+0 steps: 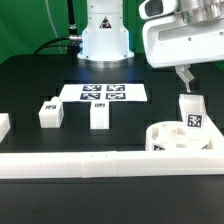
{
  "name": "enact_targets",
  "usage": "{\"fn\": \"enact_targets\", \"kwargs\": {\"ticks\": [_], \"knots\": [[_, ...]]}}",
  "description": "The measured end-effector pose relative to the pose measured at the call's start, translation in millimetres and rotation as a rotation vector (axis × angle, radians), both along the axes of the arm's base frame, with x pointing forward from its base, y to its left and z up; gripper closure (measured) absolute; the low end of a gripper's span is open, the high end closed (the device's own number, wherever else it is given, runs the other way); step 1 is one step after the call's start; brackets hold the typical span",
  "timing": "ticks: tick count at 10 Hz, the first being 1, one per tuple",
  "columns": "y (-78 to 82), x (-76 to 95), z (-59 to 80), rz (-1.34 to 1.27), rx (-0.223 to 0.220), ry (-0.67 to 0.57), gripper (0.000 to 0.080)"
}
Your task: Assemble stool
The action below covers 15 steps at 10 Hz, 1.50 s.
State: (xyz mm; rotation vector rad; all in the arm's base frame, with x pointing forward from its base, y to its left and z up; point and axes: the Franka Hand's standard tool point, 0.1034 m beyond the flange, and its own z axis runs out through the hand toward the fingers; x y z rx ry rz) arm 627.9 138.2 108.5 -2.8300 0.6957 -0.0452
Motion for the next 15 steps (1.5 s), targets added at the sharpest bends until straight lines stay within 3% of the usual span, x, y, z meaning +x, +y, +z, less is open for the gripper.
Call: {"fn": "enact_targets", "kwargs": {"ticks": [2, 7, 10, 15], "knots": [[1.7, 4.6, 1.5, 0.204, -0.051, -0.032, 0.0151], [-3.7, 6.7, 1.6, 0.585, -0.088, -0.106, 0.0151], [-8.8, 7.0, -3.7, 0.971, -0.159, -0.153, 0.0151], [-17.7, 6.6, -8.3, 1.254, -0.184, -0.175, 0.0151]]}}
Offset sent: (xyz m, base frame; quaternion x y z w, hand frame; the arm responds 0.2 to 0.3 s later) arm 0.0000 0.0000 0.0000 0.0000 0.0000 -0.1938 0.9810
